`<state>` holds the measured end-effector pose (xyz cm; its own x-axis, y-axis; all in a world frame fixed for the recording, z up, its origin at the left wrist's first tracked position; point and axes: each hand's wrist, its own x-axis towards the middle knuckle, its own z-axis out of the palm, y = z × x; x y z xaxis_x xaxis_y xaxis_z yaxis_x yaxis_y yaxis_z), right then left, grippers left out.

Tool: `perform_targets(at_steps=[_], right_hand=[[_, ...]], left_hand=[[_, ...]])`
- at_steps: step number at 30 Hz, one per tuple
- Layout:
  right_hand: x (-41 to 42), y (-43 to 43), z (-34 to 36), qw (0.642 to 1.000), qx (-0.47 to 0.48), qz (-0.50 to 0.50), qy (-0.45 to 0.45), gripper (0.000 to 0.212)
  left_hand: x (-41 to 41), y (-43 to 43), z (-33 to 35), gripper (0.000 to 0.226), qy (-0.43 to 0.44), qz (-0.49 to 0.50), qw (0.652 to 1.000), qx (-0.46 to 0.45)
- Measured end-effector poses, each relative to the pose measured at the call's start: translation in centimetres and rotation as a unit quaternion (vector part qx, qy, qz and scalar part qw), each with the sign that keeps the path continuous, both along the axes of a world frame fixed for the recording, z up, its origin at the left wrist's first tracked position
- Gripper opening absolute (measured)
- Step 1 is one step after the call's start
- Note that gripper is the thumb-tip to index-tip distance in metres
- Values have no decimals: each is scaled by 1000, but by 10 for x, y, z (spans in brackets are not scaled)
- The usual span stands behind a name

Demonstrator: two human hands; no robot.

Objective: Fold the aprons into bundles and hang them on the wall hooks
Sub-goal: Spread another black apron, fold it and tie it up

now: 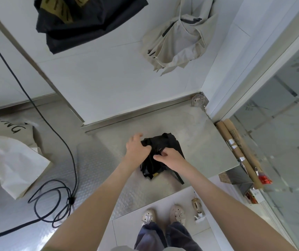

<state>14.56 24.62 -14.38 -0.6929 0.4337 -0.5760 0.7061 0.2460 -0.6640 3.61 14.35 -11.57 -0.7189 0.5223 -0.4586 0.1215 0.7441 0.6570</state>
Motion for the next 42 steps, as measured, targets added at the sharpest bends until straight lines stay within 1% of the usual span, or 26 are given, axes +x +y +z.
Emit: perform_targets(at_steps=[2,3,5,6,7,8,9,10,11,13,15,18,20,21,23,25,27,29,31,32,34,35,36,37,40,42], right_hand=[[-2,-4,-5,1000,-16,-23,-6,43],[-2,-5,-8,999,-24,-34,-2,42],[-2,-6,-12,997,-48,-58,21,33],[-1,-6,-12,994,-70,-74,37,28],[-1,-6,-12,990,-91,-88,53,26],[0,-6,-10,987,-108,-99,65,25],[1,-5,-9,985,-117,-105,72,26],[1,-5,-7,984,-120,-108,76,26],[2,-4,-5,984,-117,-111,76,26],[5,0,-4,981,-106,-143,83,26],[8,11,-2,962,-105,-227,110,27],[17,35,7,919,-124,-344,144,27],[23,46,17,905,-138,-372,154,28],[25,51,24,905,-134,-372,157,28],[27,55,41,914,-109,-354,164,27],[26,59,66,922,-87,-321,199,26],[24,66,99,927,-71,-272,249,26],[28,73,140,932,-29,-226,282,26],[34,81,176,939,31,-186,289,26],[35,85,187,943,53,-168,283,26],[42,92,215,948,100,-139,267,25],[46,95,226,952,119,-125,254,25],[51,99,241,953,141,-110,244,25],[54,104,252,954,158,-96,234,25],[62,122,283,952,185,-77,232,22],[64,134,300,949,196,-54,241,21]], left_hand=[[2,-5,-9,61,-13,98,990,-98],[3,-6,-14,67,-65,153,980,-110],[5,-7,-28,92,-222,227,948,-26],[5,-7,-39,95,-274,237,932,6],[7,-6,-41,81,-299,232,925,31],[11,-4,-39,55,-307,223,924,48],[15,-3,-37,34,-300,211,929,48],[18,0,-37,24,-283,204,936,51],[20,4,-35,22,-260,193,945,48],[21,10,-29,28,-206,172,962,43],[19,15,-18,26,-167,140,975,39],[13,16,-8,18,-159,101,979,81],[12,16,4,17,-161,71,978,115],[11,16,11,18,-166,56,976,132],[10,19,27,17,-172,29,973,150],[7,23,44,17,-163,6,973,161],[0,31,66,26,-124,-36,981,148],[-5,38,97,27,-87,-96,981,143],[-3,45,129,21,-101,-149,974,135],[-3,48,140,19,-95,-176,974,104],[5,52,166,30,-20,-241,970,24],[8,55,176,36,36,-257,966,-1],[13,59,189,40,100,-257,961,1],[18,62,201,40,148,-248,957,23],[33,83,237,28,229,-232,936,131],[41,106,258,35,256,-261,914,177]])
